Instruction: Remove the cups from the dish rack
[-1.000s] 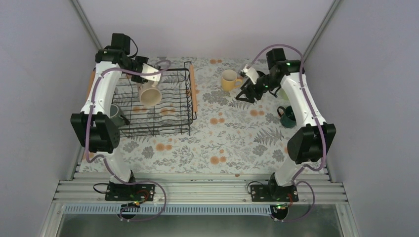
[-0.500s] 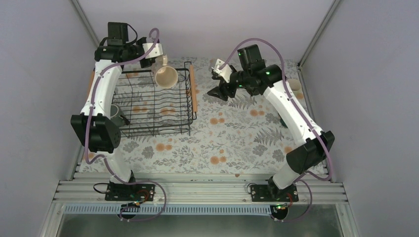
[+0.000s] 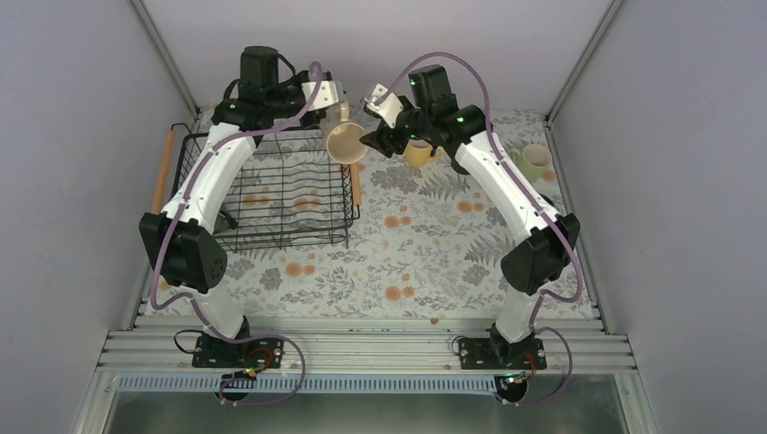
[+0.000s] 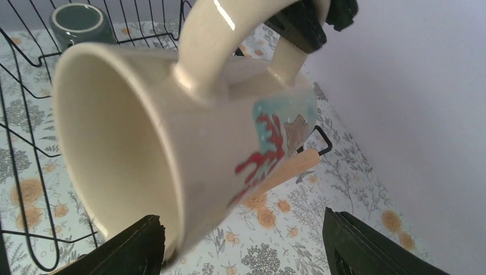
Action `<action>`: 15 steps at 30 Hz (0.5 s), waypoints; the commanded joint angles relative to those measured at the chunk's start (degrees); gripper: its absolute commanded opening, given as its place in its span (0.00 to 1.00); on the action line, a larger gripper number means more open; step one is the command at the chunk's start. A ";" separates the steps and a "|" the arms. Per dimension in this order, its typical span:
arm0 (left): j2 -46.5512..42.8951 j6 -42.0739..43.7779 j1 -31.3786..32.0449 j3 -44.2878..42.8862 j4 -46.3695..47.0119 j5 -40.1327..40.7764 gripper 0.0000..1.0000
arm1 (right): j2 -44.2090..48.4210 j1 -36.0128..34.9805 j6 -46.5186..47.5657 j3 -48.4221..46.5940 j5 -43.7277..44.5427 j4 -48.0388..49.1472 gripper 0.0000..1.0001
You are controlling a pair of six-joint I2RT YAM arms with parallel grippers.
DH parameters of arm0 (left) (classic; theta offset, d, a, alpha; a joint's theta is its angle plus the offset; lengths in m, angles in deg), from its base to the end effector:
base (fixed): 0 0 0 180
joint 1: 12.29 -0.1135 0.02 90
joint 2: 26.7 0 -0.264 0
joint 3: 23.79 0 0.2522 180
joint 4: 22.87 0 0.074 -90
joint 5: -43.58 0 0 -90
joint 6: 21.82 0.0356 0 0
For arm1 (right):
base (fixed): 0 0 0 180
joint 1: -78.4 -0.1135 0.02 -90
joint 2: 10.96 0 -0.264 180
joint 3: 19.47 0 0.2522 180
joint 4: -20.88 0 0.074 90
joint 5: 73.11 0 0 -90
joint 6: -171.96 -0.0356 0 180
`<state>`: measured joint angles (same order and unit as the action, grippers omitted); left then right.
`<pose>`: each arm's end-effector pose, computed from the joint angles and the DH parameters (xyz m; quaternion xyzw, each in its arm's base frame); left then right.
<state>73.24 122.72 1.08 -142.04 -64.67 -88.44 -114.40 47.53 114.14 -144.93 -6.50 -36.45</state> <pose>0.3809 -0.1150 0.4127 0.5991 0.5377 -0.1007 0.5846 0.3380 0.2185 0.4032 -0.5342 0.6928 0.1749 0.4518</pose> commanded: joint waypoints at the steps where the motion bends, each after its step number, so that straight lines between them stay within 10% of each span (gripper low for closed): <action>1: -2.30 -2.46 1.65 -0.18 8.38 1.94 0.02 | -2.03 -0.83 -2.04 -2.51 3.30 1.17 0.72; 6: -1.46 -2.34 3.16 0.01 9.49 3.15 0.02 | -3.16 -0.81 -3.03 -2.72 5.96 2.26 0.69; 15: -2.05 -6.84 4.21 1.55 12.49 3.06 0.02 | -6.19 -0.81 -5.16 -6.96 11.94 3.53 0.34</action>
<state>73.30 120.07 4.14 -140.86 -58.79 -82.06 -119.05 46.83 110.49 -148.80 0.38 -35.38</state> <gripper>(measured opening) 0.087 0.396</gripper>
